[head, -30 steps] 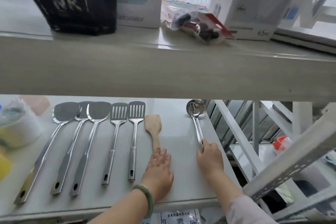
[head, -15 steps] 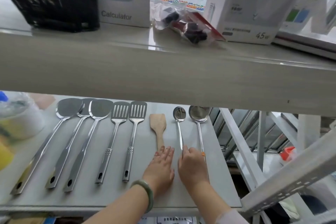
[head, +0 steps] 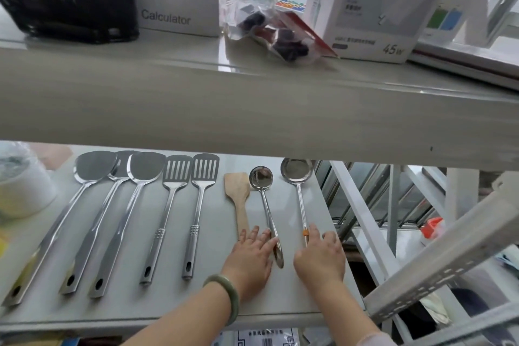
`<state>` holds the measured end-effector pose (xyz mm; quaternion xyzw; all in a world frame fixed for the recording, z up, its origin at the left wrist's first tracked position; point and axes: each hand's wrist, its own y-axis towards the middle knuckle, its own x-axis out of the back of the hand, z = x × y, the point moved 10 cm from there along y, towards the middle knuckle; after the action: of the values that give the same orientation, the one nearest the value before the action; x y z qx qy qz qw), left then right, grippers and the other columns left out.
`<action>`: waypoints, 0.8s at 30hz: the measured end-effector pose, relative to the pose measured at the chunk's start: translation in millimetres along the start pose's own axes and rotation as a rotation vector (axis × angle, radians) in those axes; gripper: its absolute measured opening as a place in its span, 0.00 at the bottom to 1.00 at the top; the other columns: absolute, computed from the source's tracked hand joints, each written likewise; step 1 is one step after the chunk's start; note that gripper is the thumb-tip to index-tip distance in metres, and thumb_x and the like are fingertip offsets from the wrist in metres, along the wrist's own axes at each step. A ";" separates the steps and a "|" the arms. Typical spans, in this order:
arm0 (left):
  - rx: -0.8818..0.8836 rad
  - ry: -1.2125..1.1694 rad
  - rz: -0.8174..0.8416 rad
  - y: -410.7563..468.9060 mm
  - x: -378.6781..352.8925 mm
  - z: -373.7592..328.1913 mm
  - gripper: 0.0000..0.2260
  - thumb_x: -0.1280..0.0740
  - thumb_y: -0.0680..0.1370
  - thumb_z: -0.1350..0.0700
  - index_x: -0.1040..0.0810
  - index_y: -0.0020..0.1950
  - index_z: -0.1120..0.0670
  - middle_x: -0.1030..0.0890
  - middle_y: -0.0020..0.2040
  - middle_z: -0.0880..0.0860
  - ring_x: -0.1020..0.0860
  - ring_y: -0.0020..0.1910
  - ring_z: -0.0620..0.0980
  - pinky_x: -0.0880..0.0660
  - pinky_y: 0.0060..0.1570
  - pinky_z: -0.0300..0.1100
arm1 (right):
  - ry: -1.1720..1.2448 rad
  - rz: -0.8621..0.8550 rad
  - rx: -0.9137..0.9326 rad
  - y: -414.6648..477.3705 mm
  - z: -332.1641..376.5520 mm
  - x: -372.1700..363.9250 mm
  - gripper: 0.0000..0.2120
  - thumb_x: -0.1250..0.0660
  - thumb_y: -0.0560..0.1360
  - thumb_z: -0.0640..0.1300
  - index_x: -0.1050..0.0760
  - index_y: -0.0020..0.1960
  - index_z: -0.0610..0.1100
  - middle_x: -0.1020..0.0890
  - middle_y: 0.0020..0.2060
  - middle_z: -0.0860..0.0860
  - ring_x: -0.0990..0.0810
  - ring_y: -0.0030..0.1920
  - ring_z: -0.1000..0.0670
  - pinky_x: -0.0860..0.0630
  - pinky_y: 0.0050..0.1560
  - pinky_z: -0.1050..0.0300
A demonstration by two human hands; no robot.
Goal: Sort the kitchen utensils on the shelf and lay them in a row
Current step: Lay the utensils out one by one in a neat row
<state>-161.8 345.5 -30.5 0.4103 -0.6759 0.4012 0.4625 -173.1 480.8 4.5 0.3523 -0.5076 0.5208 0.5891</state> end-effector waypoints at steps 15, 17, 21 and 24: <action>-0.126 -0.007 0.009 -10.9 -9.5 -20.7 0.24 0.49 0.81 0.50 0.50 0.76 0.48 0.51 0.78 0.51 0.55 0.77 0.53 0.63 0.74 0.46 | 0.110 0.033 0.051 -8.5 -5.7 -5.8 0.29 0.42 0.75 0.44 0.44 0.75 0.45 0.27 0.60 0.44 0.26 0.59 0.45 0.28 0.57 0.54; -0.157 -0.009 0.017 -14.0 -9.9 -18.1 0.24 0.48 0.81 0.50 0.49 0.76 0.47 0.51 0.78 0.51 0.54 0.77 0.52 0.63 0.74 0.45 | 0.126 0.016 0.070 -10.2 -3.9 -5.0 0.28 0.42 0.75 0.44 0.43 0.74 0.46 0.27 0.59 0.44 0.25 0.57 0.45 0.28 0.55 0.54; -0.188 -0.007 0.026 -14.1 -10.0 -17.7 0.24 0.48 0.80 0.49 0.49 0.76 0.47 0.50 0.78 0.51 0.54 0.77 0.53 0.62 0.74 0.46 | 0.175 -0.041 0.093 -13.6 5.8 -0.6 0.28 0.42 0.75 0.44 0.43 0.74 0.47 0.27 0.57 0.45 0.25 0.54 0.46 0.28 0.53 0.55; -0.201 0.008 0.035 -11.8 -8.6 -19.1 0.25 0.47 0.80 0.50 0.49 0.76 0.46 0.49 0.78 0.51 0.53 0.77 0.53 0.61 0.74 0.47 | 0.197 -0.057 0.090 -10.2 11.8 2.4 0.28 0.41 0.76 0.44 0.43 0.74 0.46 0.27 0.58 0.44 0.25 0.55 0.46 0.27 0.53 0.55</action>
<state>-143.2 360.7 -32.0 0.3484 -0.7180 0.3407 0.4970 -166.0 468.2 10.7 0.3397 -0.4130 0.5583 0.6343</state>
